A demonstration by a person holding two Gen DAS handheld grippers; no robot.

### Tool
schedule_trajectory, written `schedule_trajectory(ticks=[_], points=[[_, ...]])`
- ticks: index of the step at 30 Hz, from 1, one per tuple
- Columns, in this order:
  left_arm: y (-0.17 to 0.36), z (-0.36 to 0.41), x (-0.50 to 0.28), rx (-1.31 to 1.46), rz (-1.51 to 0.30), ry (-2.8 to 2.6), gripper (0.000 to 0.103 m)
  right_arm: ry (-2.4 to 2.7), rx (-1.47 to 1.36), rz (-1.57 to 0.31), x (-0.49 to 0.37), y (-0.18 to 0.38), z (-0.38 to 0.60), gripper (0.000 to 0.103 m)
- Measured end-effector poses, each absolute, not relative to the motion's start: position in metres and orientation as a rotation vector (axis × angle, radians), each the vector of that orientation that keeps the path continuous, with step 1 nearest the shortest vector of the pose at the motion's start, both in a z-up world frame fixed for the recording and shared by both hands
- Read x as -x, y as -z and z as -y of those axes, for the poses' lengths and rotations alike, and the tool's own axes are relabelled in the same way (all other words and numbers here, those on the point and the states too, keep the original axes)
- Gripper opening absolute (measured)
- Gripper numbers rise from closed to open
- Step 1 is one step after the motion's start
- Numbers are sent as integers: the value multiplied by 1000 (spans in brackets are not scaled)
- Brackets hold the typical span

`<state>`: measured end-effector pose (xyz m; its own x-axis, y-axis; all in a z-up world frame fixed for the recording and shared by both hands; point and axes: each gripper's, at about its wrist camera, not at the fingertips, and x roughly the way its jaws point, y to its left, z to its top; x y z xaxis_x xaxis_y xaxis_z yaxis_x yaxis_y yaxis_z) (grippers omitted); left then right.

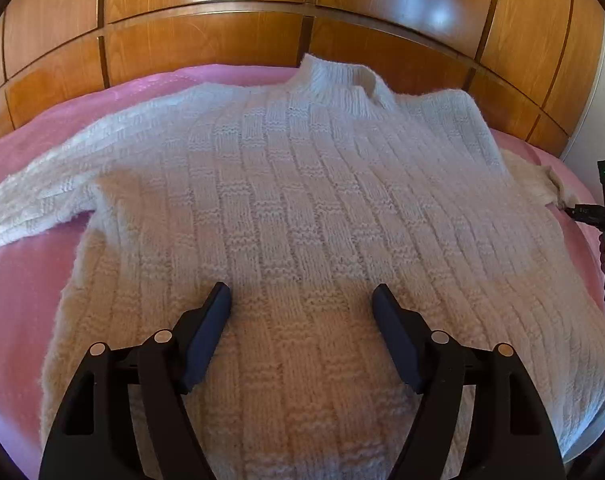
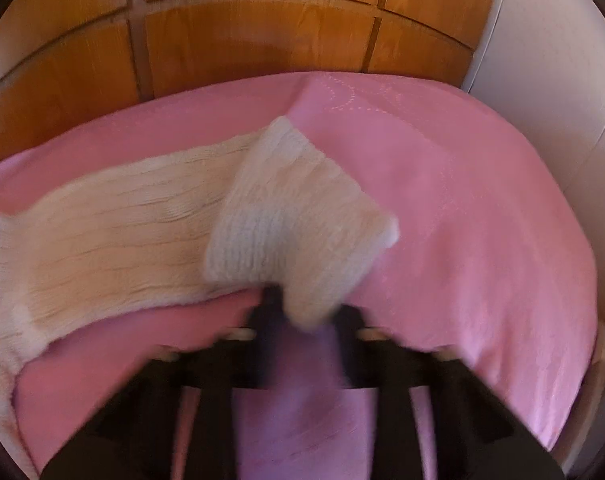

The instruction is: Fold small clothes

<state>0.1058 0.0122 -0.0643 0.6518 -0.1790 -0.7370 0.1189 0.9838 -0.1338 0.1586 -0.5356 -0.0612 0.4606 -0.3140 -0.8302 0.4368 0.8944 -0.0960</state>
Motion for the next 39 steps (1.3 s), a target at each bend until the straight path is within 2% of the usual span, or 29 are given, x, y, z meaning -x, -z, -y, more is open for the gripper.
schedule_trajectory(ticks=[5,11,19,27,30,35,39], points=[[65,-13,-105,81,-842,173,73,516,-220,-921,-149,28,570,3],[66,-13,-106,90,-839,172,73,537,-399,-806,-121,-42,617,2],[65,-13,-107,93,-842,172,73,492,-473,-733,-103,-114,609,2],[48,-21,-108,155,-884,230,75,130,-589,-667,-112,-153,502,2],[35,-32,-101,257,-873,276,75,-48,-570,-663,-130,-165,425,2],[18,-40,-85,278,-841,323,75,-294,-533,-688,-168,-174,307,2],[14,-53,-81,342,-829,339,75,-480,-525,-741,-189,-166,226,3]])
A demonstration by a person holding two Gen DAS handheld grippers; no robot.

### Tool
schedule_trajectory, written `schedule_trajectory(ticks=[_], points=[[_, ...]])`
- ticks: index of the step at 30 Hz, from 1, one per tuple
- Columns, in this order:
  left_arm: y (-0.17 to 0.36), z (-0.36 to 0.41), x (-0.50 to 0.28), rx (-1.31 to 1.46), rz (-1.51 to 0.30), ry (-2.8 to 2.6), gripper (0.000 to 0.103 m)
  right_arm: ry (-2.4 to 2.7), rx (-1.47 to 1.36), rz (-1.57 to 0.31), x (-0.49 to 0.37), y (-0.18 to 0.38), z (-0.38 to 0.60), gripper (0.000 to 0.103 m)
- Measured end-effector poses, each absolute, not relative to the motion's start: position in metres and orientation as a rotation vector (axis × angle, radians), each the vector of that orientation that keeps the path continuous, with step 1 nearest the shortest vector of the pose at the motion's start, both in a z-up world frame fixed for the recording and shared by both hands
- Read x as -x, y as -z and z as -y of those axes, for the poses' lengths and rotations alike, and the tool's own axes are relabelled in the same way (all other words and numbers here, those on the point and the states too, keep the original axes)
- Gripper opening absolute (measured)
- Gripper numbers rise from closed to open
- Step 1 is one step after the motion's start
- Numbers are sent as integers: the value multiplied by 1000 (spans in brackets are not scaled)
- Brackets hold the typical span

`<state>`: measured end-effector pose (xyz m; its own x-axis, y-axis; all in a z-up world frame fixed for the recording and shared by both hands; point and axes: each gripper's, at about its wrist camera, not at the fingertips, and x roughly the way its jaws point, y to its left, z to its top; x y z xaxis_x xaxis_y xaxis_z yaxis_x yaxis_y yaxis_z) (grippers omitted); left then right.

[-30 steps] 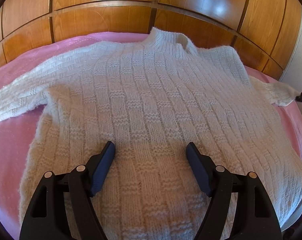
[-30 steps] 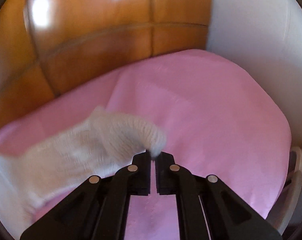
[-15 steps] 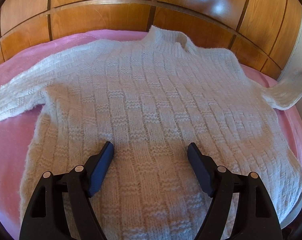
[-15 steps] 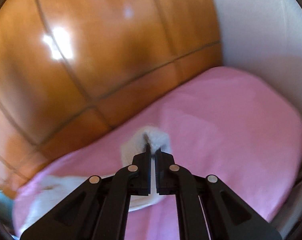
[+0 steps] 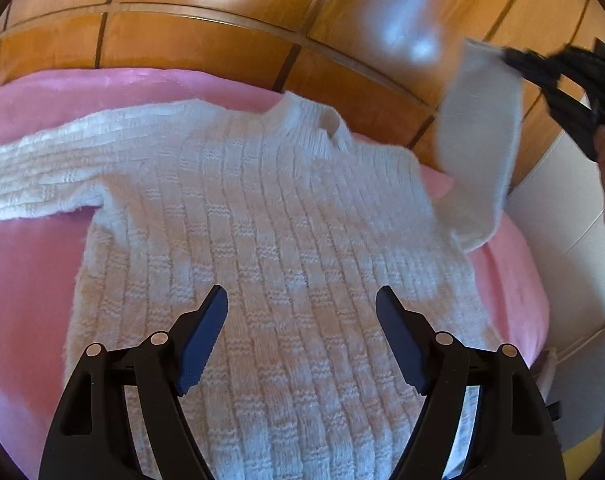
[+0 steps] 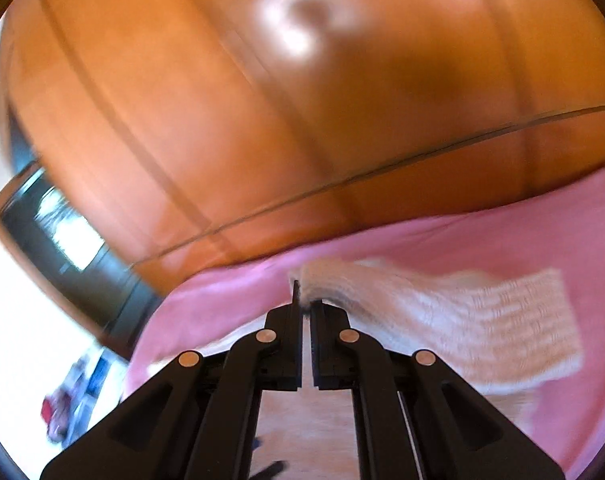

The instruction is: Fold small clothes

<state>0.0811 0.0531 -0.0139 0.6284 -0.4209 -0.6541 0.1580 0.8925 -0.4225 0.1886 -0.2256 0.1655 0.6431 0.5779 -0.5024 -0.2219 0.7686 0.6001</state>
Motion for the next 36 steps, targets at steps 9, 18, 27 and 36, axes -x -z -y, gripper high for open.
schedule_trajectory(ticks=[9,18,27,36], points=[[18,-90,-106,485,-825,332,75,-475,-541,-714,-186,-137,236,44],[51,-94,-174,651,-983,303,75,-105,-630,-867,-156,-32,348,50],[0,-72,-213,498,-853,351,11,-56,-610,-892,-190,-8,346,50],[-8,-88,-225,300,-794,193,11,29,-372,-995,-256,39,285,48]])
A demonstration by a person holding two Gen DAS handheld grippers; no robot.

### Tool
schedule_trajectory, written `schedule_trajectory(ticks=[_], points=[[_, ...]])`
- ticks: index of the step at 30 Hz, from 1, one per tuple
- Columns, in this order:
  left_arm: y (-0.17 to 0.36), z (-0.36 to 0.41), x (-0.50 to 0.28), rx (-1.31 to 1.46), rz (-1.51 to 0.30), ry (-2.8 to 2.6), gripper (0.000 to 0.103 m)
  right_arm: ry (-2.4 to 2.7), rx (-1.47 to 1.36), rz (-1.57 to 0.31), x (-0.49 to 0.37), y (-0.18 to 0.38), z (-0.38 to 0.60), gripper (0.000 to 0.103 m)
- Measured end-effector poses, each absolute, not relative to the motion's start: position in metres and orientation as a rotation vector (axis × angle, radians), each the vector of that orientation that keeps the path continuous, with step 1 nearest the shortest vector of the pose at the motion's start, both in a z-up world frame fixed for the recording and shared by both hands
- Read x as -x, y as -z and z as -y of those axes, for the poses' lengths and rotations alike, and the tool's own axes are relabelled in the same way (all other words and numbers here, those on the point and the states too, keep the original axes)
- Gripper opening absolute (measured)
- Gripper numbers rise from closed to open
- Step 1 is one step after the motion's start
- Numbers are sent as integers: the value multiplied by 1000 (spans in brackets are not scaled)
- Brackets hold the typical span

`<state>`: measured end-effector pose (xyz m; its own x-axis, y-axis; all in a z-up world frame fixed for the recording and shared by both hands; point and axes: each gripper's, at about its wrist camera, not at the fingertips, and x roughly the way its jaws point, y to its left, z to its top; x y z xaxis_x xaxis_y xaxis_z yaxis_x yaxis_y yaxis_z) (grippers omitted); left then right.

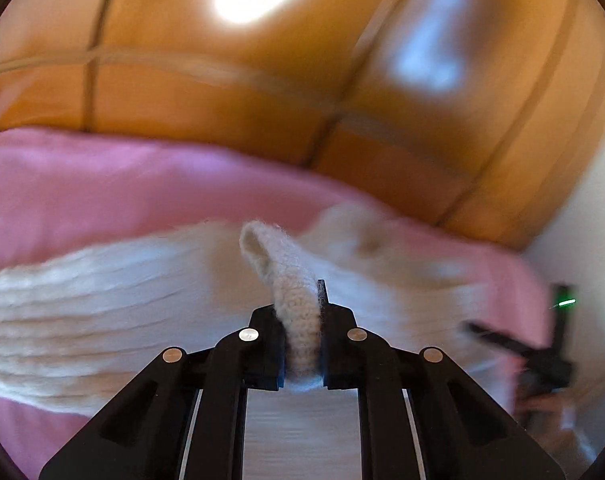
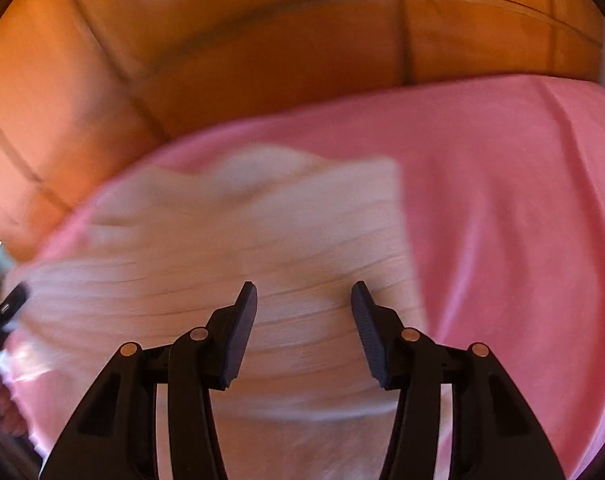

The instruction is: Fold small clothes

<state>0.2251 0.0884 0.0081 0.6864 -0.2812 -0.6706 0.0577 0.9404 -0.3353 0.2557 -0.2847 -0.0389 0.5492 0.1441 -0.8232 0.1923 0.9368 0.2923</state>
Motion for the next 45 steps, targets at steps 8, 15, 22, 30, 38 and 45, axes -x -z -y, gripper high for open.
schedule_trajectory(ticks=[8,15,22,30,38,45], points=[[52,-91,-236,263,-882,56,23,135,-229,-919,-248,52,264,52],[20,-107,-190,301,-806,44,63,201,-84,-883,-229,22,233,81],[18,-146,-138,366,-811,4,63,94,22,-770,-189,-7,162,92],[29,-200,-93,456,-828,-111,67,6,75,-753,-152,0,122,96],[37,-287,-46,618,-783,-298,77,-18,-6,-887,-137,44,119,100],[42,-391,-11,901,-664,-460,77,-66,-99,-903,-134,53,132,101]])
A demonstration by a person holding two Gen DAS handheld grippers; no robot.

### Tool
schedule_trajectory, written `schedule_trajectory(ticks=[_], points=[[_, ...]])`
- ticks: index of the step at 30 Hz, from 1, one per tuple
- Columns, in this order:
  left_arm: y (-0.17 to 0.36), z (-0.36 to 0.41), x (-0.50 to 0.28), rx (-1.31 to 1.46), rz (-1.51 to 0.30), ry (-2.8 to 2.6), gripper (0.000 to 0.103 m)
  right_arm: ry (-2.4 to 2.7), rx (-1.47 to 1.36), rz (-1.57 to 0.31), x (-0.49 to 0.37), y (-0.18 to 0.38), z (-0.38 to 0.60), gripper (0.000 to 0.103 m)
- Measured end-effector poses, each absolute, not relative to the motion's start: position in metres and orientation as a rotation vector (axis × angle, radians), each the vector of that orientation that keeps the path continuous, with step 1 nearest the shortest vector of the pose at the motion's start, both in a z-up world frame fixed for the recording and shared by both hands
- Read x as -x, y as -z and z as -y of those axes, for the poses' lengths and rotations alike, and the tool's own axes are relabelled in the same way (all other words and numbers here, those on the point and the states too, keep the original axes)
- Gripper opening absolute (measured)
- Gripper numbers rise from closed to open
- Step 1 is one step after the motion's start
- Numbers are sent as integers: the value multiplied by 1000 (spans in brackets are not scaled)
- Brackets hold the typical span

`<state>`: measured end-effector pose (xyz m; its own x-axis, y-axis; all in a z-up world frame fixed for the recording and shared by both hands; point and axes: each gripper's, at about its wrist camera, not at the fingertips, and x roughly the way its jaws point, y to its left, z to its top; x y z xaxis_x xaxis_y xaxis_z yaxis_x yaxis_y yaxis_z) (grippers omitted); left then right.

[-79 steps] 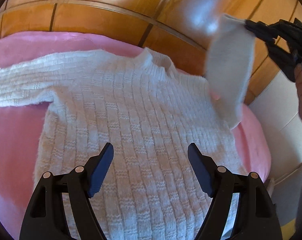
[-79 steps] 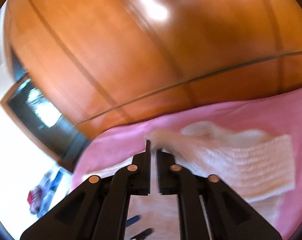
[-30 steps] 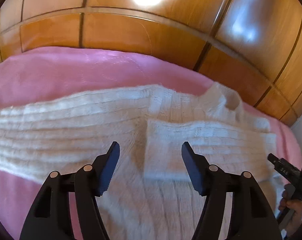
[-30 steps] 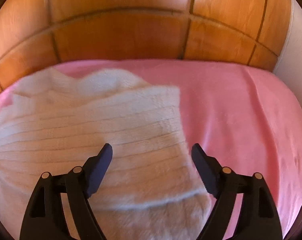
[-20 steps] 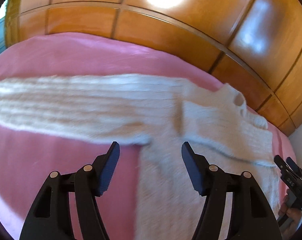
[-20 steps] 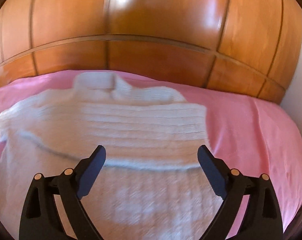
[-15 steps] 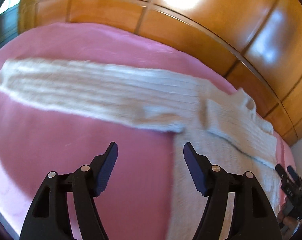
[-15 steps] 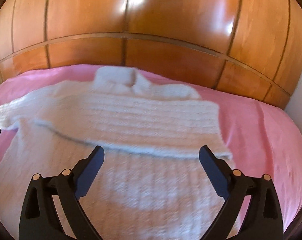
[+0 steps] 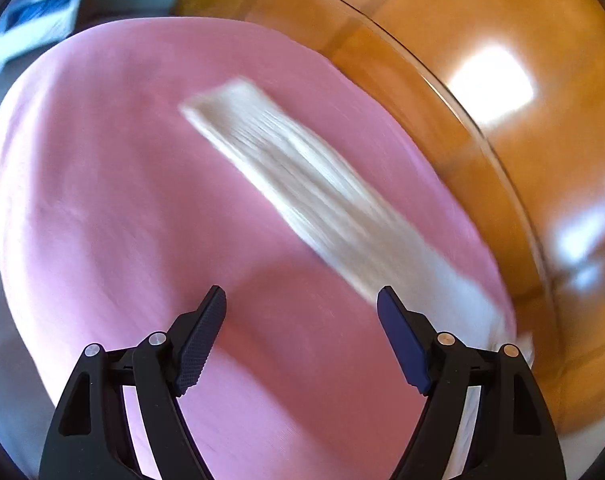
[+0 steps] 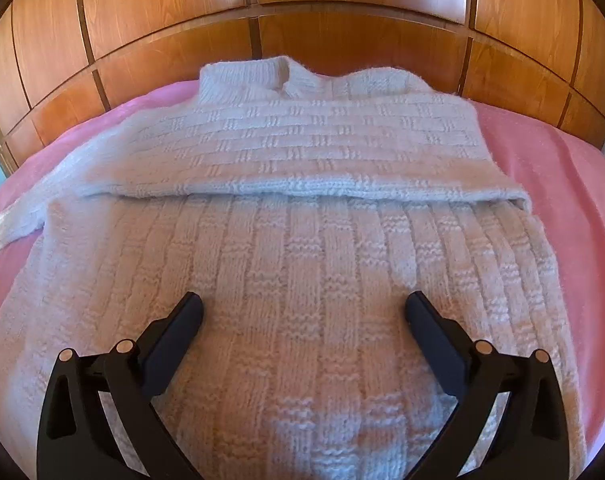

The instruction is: Fold small clothes

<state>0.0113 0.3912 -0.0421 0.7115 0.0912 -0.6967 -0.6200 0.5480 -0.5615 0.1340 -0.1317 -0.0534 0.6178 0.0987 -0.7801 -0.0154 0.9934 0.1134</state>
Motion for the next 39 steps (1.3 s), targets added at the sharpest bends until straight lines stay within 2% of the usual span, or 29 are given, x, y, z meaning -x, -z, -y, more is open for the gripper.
schedule_trajectory(ticks=[7,9,10,11,12,13,17,24,28,31,33,35,36,39], points=[[54,-465,-24,1039,-606,-567,65,-64,-86,-921,-138,56,131,101],[56,-475,-40,1025,-623,-587,55,-62,-79,-913,-136,56,131,101],[57,-479,-47,1014,-634,-591,43,-64,-79,-910,-136,56,131,101],[59,-479,-55,1011,-647,-587,21,-63,-77,-909,-136,56,131,101],[58,-480,-65,1017,-665,-574,8,-62,-74,-909,-136,57,131,101],[59,-480,-71,1032,-672,-552,5,-60,-72,-908,-136,57,130,101],[23,-446,-95,986,-585,-392,5,-52,-62,-904,-136,57,129,101],[-53,-278,-141,720,-554,60,5,-57,-70,-901,-136,57,129,101],[-52,-175,-158,623,-616,251,5,-61,-78,-899,-135,56,130,101],[-32,-107,-166,537,-697,357,5,-71,-96,-893,-134,56,133,101],[-13,-72,-169,465,-775,383,12,-79,-109,-890,-134,57,135,101],[3,-55,-161,408,-800,360,47,-82,-113,-889,-134,57,137,101],[8,-54,-157,397,-800,346,50,-83,-114,-888,-134,57,137,101],[21,-60,-140,380,-825,311,51,-90,-123,-888,-134,57,139,101]])
